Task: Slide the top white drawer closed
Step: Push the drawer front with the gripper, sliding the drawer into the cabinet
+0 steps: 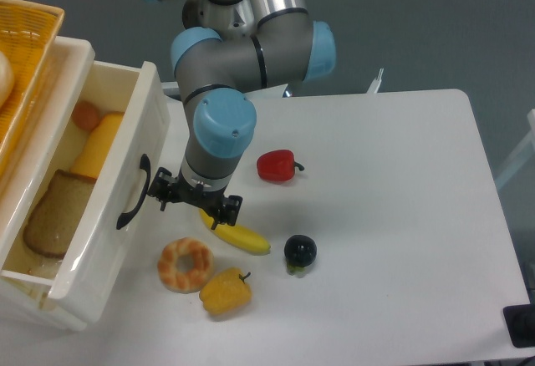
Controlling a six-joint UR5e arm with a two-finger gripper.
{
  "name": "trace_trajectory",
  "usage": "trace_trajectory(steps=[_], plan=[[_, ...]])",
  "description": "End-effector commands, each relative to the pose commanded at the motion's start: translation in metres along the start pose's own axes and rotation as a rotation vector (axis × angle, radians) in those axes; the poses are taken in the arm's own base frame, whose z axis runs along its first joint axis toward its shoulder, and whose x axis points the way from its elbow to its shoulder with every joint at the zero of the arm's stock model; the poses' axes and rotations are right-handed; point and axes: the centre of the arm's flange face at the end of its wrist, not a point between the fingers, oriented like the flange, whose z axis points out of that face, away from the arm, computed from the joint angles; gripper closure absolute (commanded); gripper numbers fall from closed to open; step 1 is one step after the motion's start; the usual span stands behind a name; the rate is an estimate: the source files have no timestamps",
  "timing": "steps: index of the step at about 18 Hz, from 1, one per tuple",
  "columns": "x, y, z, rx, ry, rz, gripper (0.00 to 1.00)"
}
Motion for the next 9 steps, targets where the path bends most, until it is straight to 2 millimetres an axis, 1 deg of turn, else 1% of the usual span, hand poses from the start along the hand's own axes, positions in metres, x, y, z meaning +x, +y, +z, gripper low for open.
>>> trace_trajectory(steps=[9], plan=[[0.025,-0.009,0.006,0.002,-0.004,0.049,0.0]])
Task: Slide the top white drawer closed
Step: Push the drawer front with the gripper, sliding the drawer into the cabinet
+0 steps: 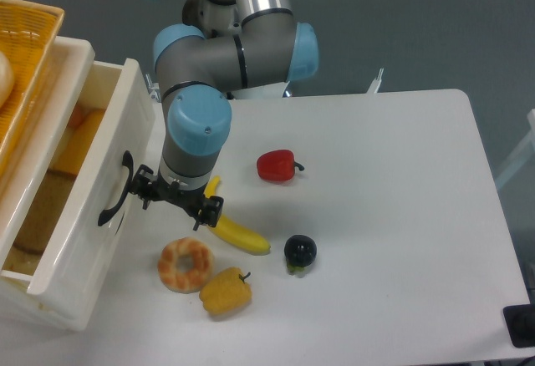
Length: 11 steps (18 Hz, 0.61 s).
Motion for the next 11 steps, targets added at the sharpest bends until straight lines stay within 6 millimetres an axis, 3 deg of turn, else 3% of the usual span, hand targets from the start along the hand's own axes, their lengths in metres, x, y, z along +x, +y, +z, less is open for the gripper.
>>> trace_trajectory(steps=[11], plan=[[0.02,-0.007,0.004,-0.002,-0.002,0.037,0.0]])
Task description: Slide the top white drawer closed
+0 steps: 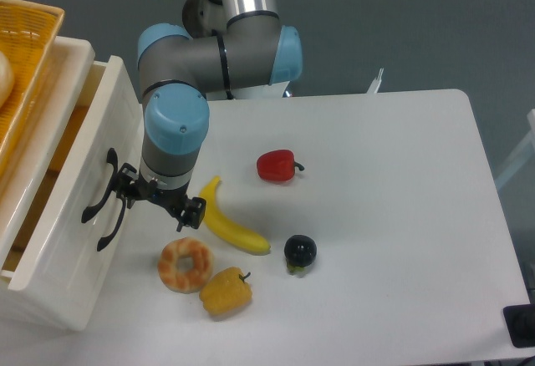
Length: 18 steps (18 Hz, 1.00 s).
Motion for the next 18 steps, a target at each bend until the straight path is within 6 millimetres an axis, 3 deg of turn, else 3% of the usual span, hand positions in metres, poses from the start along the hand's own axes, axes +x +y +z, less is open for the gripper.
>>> trace_trajectory(steps=[18], plan=[[0.0056,-0.0029,0.0052,0.0,0.0,0.013,0.0]])
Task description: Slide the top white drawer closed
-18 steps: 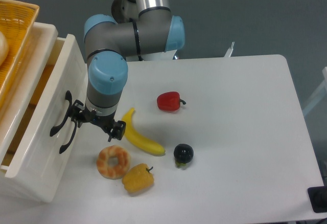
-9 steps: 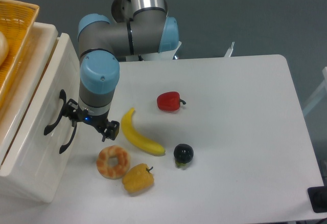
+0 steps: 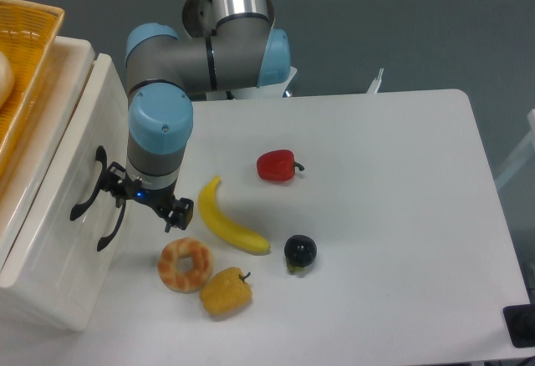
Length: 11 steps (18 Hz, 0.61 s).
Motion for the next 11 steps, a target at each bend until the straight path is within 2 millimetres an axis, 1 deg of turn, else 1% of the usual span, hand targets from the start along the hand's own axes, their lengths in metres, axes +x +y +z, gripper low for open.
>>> trace_trajectory(steps=[11], plan=[[0.0021,0.0004,-0.0016,0.002,0.001,0.002,0.0]])
